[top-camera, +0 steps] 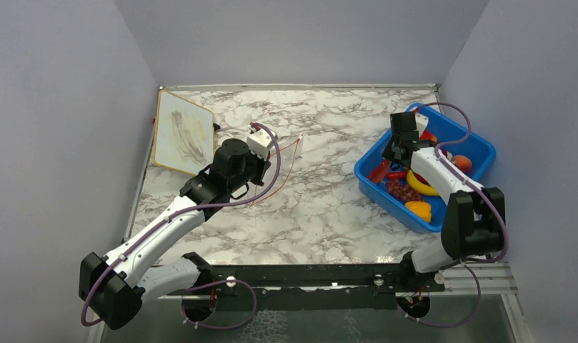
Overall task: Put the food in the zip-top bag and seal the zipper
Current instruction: Pick up the fake fruit from the bin.
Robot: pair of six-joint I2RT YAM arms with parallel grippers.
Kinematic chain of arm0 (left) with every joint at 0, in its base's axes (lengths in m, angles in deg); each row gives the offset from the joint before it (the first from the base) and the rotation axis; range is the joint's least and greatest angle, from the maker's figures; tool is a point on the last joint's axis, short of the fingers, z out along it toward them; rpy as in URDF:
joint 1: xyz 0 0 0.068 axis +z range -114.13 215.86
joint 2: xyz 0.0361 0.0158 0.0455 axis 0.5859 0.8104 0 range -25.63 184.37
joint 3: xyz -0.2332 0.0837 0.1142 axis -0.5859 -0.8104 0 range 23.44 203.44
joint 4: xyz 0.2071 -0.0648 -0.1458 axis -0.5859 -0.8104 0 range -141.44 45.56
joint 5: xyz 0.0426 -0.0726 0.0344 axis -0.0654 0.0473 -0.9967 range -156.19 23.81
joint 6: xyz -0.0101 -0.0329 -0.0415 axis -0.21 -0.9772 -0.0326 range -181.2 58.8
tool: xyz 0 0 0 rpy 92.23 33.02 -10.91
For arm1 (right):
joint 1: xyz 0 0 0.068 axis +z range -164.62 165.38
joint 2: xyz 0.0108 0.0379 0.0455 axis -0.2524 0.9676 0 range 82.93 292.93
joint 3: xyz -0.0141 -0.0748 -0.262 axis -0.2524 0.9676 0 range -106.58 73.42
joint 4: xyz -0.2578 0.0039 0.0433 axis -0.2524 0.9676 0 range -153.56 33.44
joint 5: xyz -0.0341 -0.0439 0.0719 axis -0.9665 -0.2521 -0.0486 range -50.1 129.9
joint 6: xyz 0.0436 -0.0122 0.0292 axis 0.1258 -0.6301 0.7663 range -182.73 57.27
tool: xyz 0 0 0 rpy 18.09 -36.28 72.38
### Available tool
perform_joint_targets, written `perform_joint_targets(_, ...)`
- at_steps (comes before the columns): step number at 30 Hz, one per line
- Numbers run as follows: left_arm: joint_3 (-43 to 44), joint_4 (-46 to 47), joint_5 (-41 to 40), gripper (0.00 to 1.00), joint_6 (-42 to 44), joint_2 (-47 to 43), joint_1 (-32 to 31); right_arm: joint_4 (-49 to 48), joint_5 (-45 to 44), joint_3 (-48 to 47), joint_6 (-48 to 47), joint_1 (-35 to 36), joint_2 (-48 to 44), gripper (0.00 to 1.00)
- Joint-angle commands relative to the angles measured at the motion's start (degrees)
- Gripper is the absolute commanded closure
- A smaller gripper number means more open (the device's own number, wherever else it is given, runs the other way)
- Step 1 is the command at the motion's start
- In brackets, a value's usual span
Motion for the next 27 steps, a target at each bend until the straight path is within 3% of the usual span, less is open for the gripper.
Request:
perform_joint_targets(1, -1.1, 1.7, 1.1, 1.0, 0.2, -1.4, 0.1, -3.7, -2.2, -2.1, 2.0, -1.2, 3.4, 0.68)
perform_joint_targets(15, -1.1, 1.7, 1.0, 1.0, 0.3, -1.7, 0.1, -7.4, -3.6, -1.6, 3.6, -2.3, 7.8, 0.69)
perform_joint_targets(19, -1.1, 1.7, 1.1, 1.0, 0.3, -1.6, 0.2, -9.0, -2.3, -0.7, 2.7, -2.3, 7.5, 0.78)
perform_joint_targets(24, -1.1, 1.8, 1.1, 1.0, 0.3, -1.5, 0.1, -9.7, -2.9, 0.5, 1.7, -2.3, 5.4, 0.98)
perform_joint_targets(27, -1.1, 1.8, 1.1, 1.0, 0.3, -1.5, 0.1, -9.2, -4.2, 1.2, 1.7, -2.3, 4.0, 0.99)
